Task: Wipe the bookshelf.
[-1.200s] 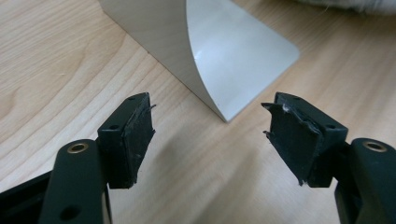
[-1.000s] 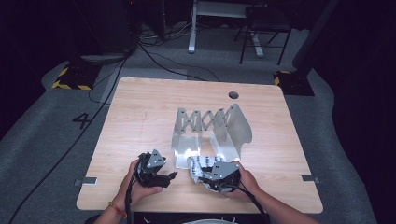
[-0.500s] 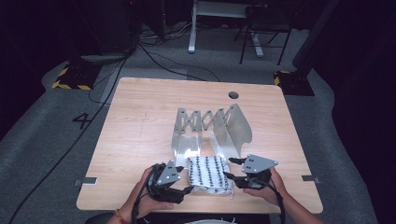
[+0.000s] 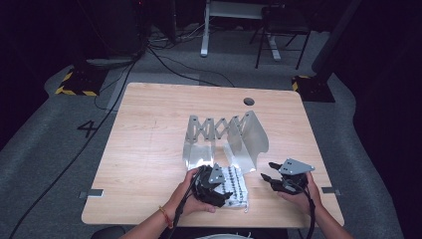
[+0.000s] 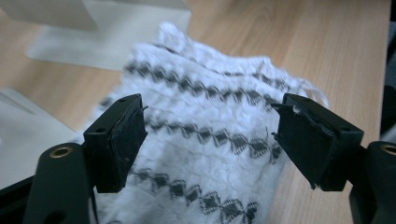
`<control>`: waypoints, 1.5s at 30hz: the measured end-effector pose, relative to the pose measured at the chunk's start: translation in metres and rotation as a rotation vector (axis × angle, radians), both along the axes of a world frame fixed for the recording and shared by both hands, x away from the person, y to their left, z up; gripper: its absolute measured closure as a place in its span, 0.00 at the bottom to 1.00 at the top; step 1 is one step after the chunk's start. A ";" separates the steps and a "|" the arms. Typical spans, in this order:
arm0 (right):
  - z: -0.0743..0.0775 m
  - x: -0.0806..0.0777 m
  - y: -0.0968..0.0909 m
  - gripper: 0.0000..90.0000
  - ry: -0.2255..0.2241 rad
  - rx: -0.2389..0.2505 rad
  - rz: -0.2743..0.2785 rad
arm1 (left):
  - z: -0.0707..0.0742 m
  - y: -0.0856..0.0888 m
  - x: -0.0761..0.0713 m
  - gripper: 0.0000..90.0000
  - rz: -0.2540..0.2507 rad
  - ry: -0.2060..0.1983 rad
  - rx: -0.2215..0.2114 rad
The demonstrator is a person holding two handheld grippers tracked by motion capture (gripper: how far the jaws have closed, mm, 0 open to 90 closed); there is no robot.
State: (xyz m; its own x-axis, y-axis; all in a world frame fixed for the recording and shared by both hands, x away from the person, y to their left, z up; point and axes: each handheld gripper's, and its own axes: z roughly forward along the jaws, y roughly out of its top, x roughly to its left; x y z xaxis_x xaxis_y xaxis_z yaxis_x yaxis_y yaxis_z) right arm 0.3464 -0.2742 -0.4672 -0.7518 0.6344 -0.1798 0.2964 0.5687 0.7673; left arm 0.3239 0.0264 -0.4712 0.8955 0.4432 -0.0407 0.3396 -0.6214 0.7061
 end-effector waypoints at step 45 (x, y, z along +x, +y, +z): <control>0.028 0.033 0.009 0.49 -0.073 0.201 0.005 | 0.025 0.057 -0.013 0.89 0.334 -0.318 -0.021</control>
State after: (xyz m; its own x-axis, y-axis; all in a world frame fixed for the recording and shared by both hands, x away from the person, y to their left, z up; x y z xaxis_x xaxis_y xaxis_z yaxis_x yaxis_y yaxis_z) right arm 0.3797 -0.2648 -0.4391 -0.7445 0.6594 -0.1044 0.2332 0.4035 0.8848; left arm 0.3113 0.0838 -0.4458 0.6729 0.7120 0.2007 0.2835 -0.4988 0.8190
